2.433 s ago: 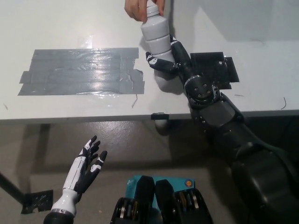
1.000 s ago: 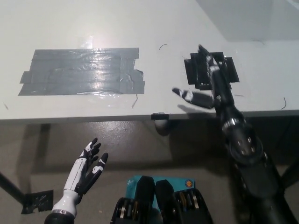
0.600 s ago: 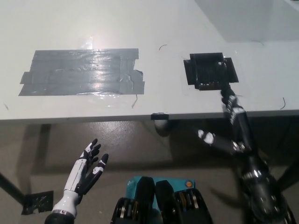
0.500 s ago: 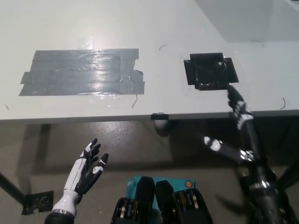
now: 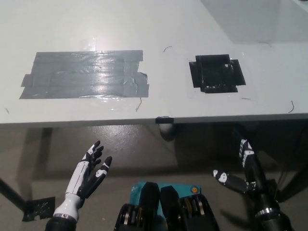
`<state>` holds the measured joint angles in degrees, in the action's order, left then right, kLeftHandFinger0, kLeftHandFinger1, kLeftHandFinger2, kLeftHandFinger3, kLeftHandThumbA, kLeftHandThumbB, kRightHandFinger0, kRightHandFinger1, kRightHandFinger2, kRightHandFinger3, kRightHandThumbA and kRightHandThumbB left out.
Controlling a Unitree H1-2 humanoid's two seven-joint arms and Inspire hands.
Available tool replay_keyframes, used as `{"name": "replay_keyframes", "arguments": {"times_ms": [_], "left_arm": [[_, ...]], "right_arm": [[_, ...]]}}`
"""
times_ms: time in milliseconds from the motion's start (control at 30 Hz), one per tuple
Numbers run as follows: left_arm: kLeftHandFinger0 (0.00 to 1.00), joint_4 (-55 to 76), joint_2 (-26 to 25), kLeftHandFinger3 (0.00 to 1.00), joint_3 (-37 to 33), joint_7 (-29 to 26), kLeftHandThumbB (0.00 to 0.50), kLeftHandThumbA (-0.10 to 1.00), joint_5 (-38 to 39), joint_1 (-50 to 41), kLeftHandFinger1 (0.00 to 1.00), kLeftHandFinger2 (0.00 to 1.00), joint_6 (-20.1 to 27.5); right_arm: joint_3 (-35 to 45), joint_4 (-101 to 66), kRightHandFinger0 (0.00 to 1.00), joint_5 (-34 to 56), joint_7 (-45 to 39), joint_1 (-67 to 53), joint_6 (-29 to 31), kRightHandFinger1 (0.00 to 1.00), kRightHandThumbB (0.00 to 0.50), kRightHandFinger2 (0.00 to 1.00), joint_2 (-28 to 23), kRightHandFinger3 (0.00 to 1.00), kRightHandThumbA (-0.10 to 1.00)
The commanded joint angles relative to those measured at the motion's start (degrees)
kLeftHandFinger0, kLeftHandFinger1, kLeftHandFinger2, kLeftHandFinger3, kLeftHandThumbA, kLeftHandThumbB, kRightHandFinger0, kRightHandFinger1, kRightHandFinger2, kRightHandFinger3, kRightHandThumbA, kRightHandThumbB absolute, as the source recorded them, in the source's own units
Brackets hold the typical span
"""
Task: A white bottle is kept in the middle of the desk infront of the robot and the robot picks it up with its right hand and passes it to a person
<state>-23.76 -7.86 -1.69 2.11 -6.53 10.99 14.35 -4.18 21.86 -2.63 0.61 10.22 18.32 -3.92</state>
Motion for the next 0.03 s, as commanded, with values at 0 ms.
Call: {"name": "replay_keyframes", "arguments": {"times_ms": [0], "left_arm": [[1.0, 0.7, -0.5, 1.0, 0.1, -0.5, 0.048, 0.73, -0.3, 0.7, 1.0, 1.0, 1.1]], "right_arm": [[0.9, 0.5, 1.0, 1.8, -1.7, 1.6, 4.1, 1.0, 0.211, 1.0, -0.7, 1.0, 0.95]]}}
